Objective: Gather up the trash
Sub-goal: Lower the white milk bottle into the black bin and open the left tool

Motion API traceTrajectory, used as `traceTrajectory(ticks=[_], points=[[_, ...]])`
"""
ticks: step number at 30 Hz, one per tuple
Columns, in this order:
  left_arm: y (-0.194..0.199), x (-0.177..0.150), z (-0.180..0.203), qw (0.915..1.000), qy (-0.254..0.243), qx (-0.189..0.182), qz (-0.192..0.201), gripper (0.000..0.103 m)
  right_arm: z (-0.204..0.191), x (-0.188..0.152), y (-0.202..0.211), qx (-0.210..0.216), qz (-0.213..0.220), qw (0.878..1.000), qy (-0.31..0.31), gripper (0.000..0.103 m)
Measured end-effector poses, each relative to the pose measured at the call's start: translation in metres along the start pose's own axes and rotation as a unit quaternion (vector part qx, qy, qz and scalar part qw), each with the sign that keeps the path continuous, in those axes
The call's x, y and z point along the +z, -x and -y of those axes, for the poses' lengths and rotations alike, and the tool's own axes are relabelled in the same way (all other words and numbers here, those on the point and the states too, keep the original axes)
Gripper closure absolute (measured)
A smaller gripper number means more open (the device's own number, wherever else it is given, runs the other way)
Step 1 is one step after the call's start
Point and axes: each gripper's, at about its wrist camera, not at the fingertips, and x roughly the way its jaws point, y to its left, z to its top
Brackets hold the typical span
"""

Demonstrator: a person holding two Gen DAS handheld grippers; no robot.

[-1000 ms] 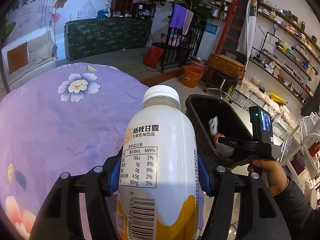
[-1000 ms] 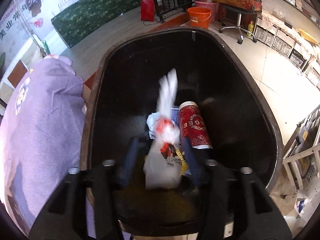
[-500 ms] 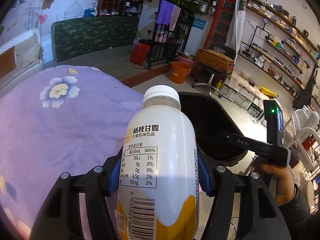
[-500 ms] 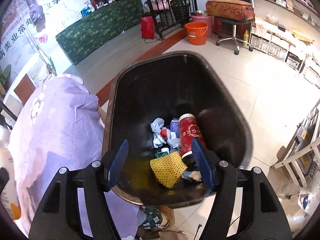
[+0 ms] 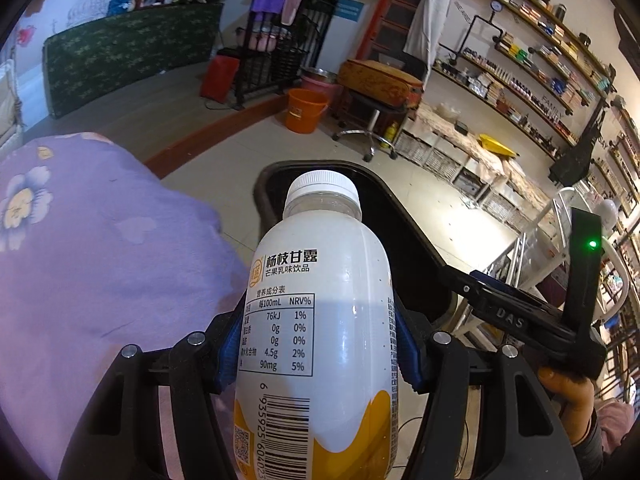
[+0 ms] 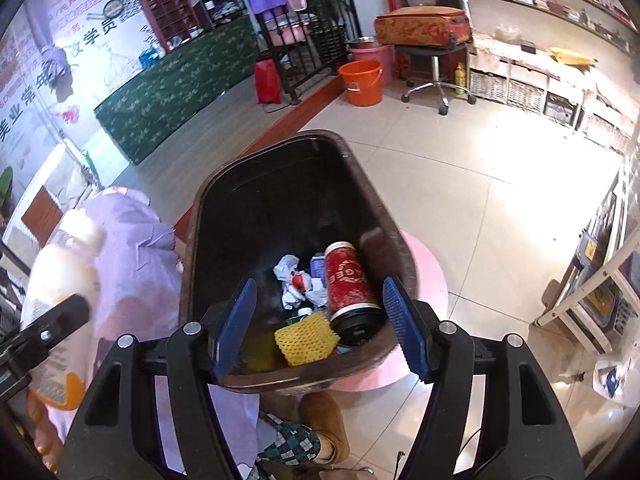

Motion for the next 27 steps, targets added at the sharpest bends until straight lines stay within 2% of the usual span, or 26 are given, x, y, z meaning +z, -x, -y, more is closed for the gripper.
traceTrajectory(ticks=[11, 19, 27], points=[[-0.072, 0.020, 0.035, 0.9965, -0.031, -0.009, -0.077, 0.043, 0.046, -0.001, 0.014, -0.016, 0.014, 0.999, -0.045, 0.037], [-0.116, 0.031, 0.036, 0.9906, -0.018, 0.002, -0.136, 0.043, 0.066, -0.005, 0.013, -0.023, 0.011, 0.998, -0.065, 0.037], [-0.136, 0.033, 0.041, 0.9876, -0.027, 0.017, -0.154, 0.041, 0.069, -0.007, 0.011, -0.027, 0.007, 0.997, -0.071, 0.037]])
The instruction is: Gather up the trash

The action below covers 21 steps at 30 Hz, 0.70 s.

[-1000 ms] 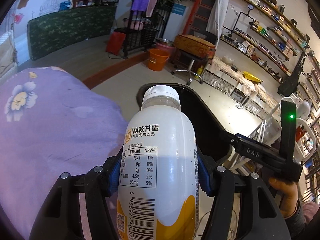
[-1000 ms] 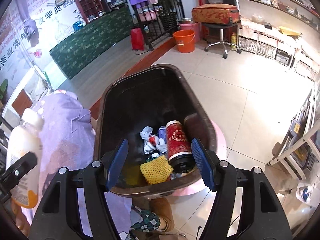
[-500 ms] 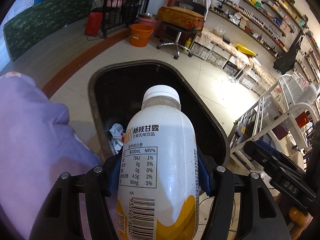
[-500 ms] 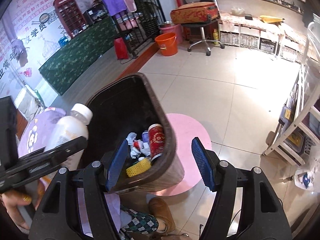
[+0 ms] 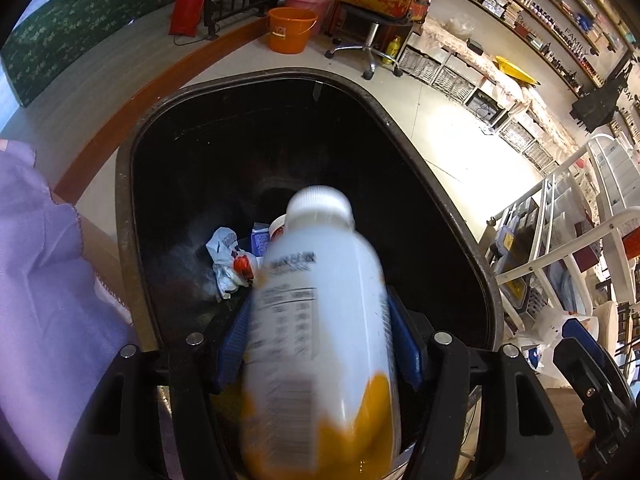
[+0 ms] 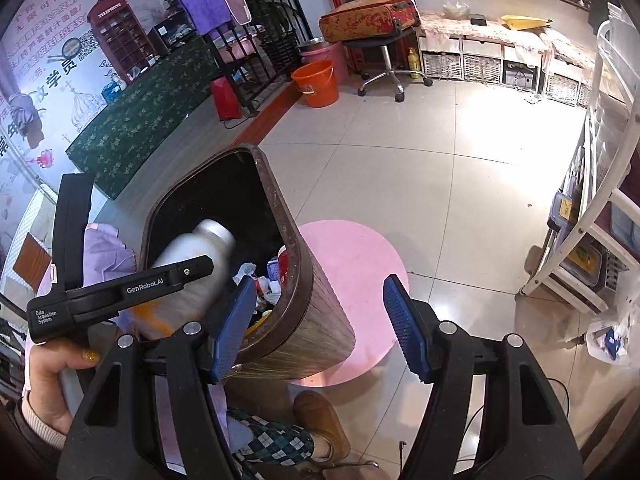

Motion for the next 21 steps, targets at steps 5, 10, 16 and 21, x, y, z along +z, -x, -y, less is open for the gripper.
traceTrajectory(ticks=[5, 10, 16, 21], points=[[0.011, -0.002, 0.004, 0.9996, -0.016, 0.007, 0.021, 0.021, -0.001, 0.002, 0.005, -0.007, 0.011, 1.000, 0.002, 0.035], [0.033, -0.012, 0.000, 0.9988, -0.001, -0.020, 0.044, 0.015, -0.003, 0.004, 0.012, -0.029, 0.032, 0.999, 0.010, 0.026], [0.080, -0.035, -0.004, 0.9936, -0.005, -0.014, 0.112, 0.009, -0.023, 0.003, 0.023, -0.045, 0.063, 0.997, 0.028, 0.012], [0.120, -0.064, -0.026, 0.9839, 0.016, 0.033, 0.175, 0.006, -0.061, -0.006, 0.028, -0.039, 0.087, 0.992, 0.078, 0.007]])
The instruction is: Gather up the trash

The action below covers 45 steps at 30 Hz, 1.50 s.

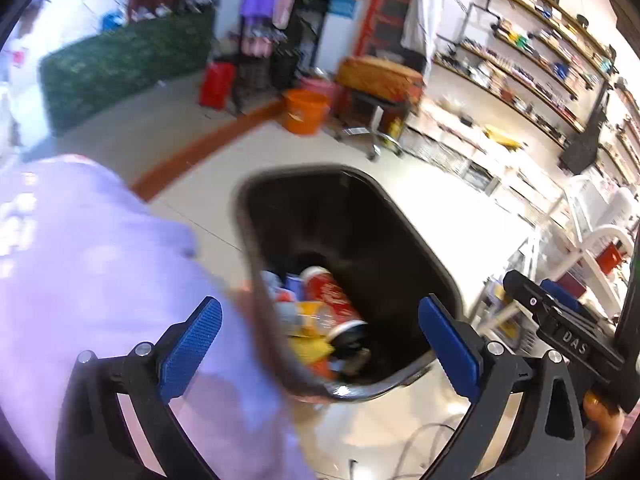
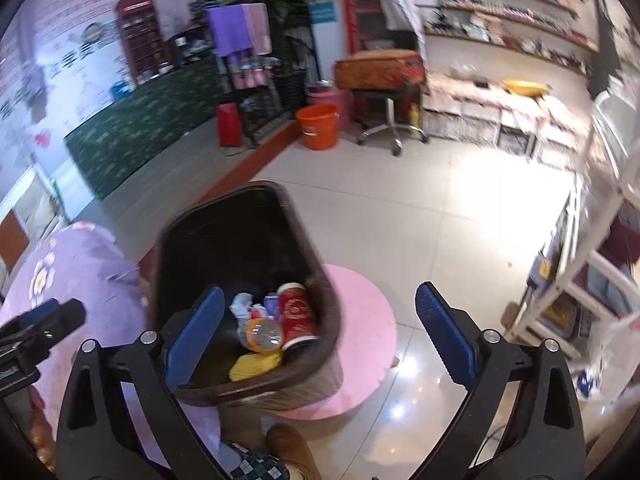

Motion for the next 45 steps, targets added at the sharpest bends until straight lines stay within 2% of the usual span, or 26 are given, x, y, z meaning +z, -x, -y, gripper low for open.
traceTrajectory(ticks=[3, 7, 9, 12, 17, 22, 26, 30, 45], points=[[0.025, -0.010, -0.017, 0.9988, 0.010, 0.036, 0.033, 0.006, -0.028, -0.003, 0.007, 0.017, 0.014, 1.000, 0.020, 0.006], [0.065, -0.027, -0.042, 0.9916, 0.020, 0.102, 0.077, 0.006, -0.069, -0.009, 0.023, 0.032, 0.043, 0.997, 0.049, 0.006], [0.083, -0.037, -0.057, 0.9840, 0.034, 0.146, 0.097, 0.006, -0.091, -0.014, 0.033, 0.044, 0.059, 0.995, 0.067, 0.006], [0.108, -0.052, -0.072, 0.9729, 0.062, 0.191, 0.115, 0.006, -0.121, -0.027, 0.049, 0.072, 0.071, 0.990, 0.099, 0.006], [0.145, -0.074, -0.088, 0.9559, 0.092, 0.238, 0.146, 0.006, -0.164, -0.046, 0.073, 0.106, 0.080, 0.983, 0.126, 0.006], [0.175, -0.097, -0.099, 0.9488, 0.110, 0.245, 0.166, 0.006, -0.188, -0.069, 0.100, 0.102, 0.107, 0.976, 0.158, 0.006], [0.191, -0.106, -0.104, 0.9404, 0.125, 0.256, 0.186, 0.006, -0.189, -0.087, 0.132, 0.131, 0.140, 0.966, 0.176, 0.006], [0.205, -0.115, -0.103, 0.9321, 0.126, 0.265, 0.212, 0.006, -0.191, -0.096, 0.150, 0.140, 0.162, 0.961, 0.177, 0.006], [0.213, -0.128, -0.115, 0.9279, 0.137, 0.268, 0.220, 0.006, -0.196, -0.093, 0.152, 0.138, 0.157, 0.963, 0.170, 0.006]])
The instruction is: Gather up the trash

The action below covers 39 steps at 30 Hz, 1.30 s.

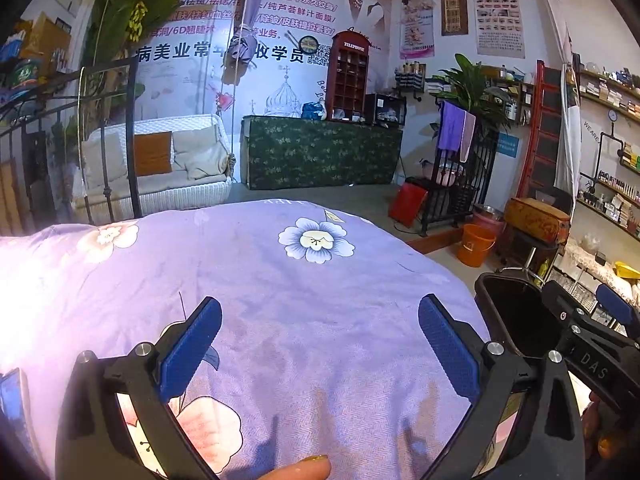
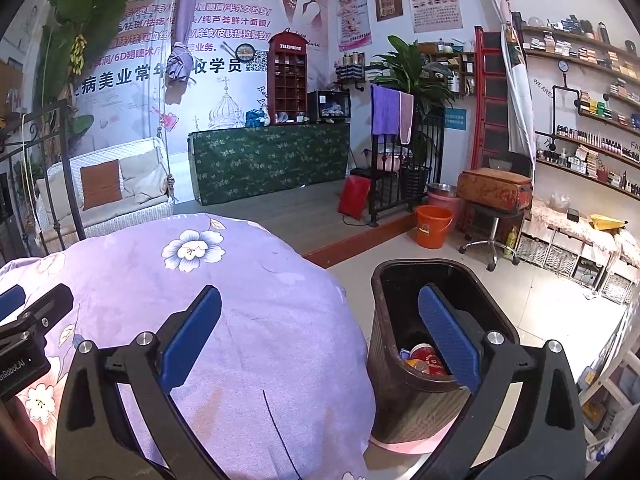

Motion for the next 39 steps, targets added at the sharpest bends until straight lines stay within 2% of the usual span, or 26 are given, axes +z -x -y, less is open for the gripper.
traceTrajectory(ticks=[39], points=[[0.0020, 0.0002, -0.0035, 1.0000, 0.004, -0.002, -0.004, 0.006, -0.0078, 0.0029, -0.0106, 0.000, -0.007, 1.000, -0.002, 0.006]])
